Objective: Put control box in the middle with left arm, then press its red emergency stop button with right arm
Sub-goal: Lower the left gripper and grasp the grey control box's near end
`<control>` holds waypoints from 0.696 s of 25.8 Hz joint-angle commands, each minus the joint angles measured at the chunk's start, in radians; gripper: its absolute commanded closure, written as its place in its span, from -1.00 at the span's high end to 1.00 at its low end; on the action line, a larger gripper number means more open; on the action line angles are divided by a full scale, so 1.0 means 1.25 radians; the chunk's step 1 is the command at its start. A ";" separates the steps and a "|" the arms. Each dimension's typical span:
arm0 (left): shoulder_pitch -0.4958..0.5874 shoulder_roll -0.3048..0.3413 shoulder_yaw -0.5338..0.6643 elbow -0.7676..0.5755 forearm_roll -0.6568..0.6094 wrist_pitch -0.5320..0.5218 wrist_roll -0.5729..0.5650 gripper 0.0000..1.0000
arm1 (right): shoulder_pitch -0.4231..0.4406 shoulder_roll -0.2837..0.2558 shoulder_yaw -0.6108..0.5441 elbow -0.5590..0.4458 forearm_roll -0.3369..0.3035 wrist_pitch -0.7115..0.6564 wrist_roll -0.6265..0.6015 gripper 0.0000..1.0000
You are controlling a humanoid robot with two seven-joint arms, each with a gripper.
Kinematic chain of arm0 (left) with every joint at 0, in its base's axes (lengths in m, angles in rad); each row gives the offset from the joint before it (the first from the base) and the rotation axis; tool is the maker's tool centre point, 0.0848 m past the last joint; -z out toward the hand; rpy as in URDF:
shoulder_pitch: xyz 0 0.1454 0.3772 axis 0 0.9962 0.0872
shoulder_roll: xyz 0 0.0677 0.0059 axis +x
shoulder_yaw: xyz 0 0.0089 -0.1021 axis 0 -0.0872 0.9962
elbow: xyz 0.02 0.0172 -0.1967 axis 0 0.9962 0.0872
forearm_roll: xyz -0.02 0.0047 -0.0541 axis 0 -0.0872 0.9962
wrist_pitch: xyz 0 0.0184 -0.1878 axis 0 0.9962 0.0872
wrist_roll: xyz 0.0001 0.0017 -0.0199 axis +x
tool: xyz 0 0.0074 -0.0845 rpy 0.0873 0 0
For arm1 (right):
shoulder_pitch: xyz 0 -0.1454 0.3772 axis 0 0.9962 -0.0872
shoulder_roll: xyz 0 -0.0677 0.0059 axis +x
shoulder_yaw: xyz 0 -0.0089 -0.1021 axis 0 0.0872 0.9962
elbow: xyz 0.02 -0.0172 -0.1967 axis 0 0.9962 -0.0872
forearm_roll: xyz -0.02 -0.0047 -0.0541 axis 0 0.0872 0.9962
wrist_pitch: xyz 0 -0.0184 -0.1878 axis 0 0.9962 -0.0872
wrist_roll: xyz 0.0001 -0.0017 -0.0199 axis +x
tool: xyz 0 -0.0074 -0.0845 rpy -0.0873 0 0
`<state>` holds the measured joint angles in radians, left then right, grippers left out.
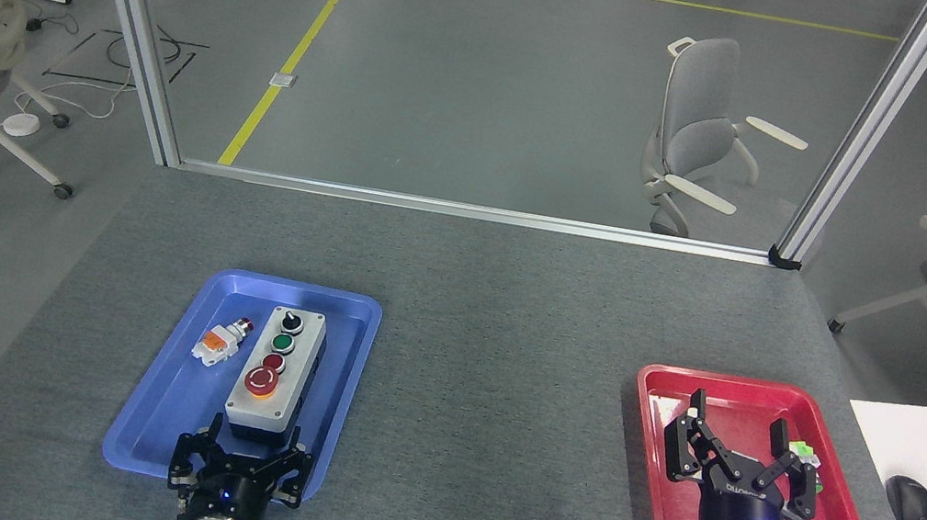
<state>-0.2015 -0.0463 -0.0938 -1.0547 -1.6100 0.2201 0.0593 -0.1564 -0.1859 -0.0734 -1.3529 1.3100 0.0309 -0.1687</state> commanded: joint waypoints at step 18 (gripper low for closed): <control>-0.126 0.010 -0.001 0.145 0.038 -0.004 0.003 0.71 | 0.001 0.005 0.000 0.001 0.000 0.000 0.000 0.97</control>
<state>-0.3480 -0.0347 -0.0937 -0.8892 -1.5642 0.2153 0.0636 -0.1549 -0.1821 -0.0715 -1.3515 1.3100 0.0309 -0.1686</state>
